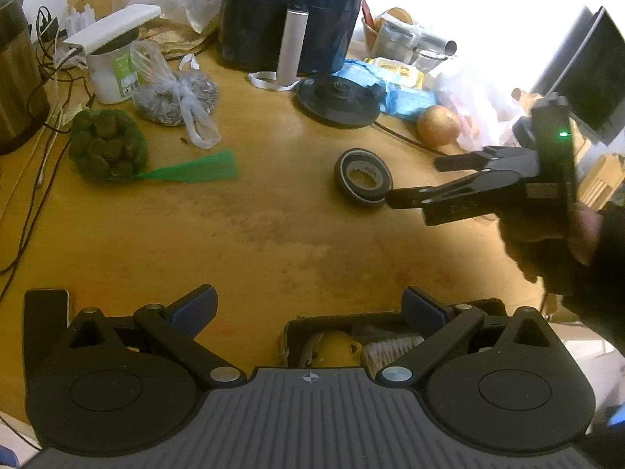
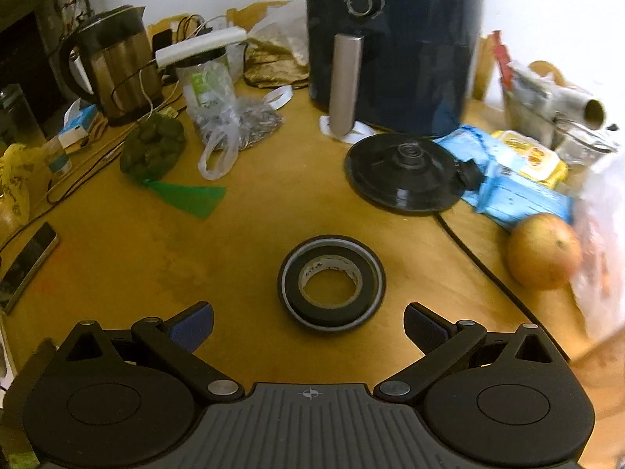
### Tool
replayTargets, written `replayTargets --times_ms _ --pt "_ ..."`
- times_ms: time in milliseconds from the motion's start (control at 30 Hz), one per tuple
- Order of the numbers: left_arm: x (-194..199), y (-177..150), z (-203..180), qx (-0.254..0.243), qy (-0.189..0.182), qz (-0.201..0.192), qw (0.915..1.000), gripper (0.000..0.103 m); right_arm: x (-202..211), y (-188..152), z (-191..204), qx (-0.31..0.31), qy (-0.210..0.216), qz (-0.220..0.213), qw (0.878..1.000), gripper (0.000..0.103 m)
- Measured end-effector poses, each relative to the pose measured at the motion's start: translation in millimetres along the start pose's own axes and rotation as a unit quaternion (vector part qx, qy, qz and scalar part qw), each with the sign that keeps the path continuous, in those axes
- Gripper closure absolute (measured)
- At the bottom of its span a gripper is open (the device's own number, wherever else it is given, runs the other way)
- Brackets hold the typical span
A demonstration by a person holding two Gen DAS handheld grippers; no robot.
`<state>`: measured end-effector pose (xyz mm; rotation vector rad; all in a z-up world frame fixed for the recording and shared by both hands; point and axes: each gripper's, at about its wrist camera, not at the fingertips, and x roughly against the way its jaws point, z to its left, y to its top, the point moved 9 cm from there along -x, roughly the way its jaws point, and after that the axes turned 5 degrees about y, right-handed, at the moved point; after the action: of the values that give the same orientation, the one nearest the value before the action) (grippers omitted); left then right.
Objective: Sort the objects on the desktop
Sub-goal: 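Lower the right gripper around the black tape roll and close it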
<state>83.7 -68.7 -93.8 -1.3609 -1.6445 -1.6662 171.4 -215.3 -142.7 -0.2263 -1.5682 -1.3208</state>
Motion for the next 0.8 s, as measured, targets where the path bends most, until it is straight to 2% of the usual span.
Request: replayTargets --times_ms 233,467,800 --pt "-5 2 2 0.005 -0.008 0.003 1.0000 0.000 -25 5 -5 0.026 0.005 0.006 1.000 0.000" --pt "-10 1 9 0.008 0.007 0.009 0.9999 0.000 -46 7 -12 0.047 0.010 0.015 0.999 0.000" --pt "-14 2 16 0.019 0.008 0.014 0.9997 0.000 -72 11 -18 0.073 0.026 0.031 0.997 0.000"
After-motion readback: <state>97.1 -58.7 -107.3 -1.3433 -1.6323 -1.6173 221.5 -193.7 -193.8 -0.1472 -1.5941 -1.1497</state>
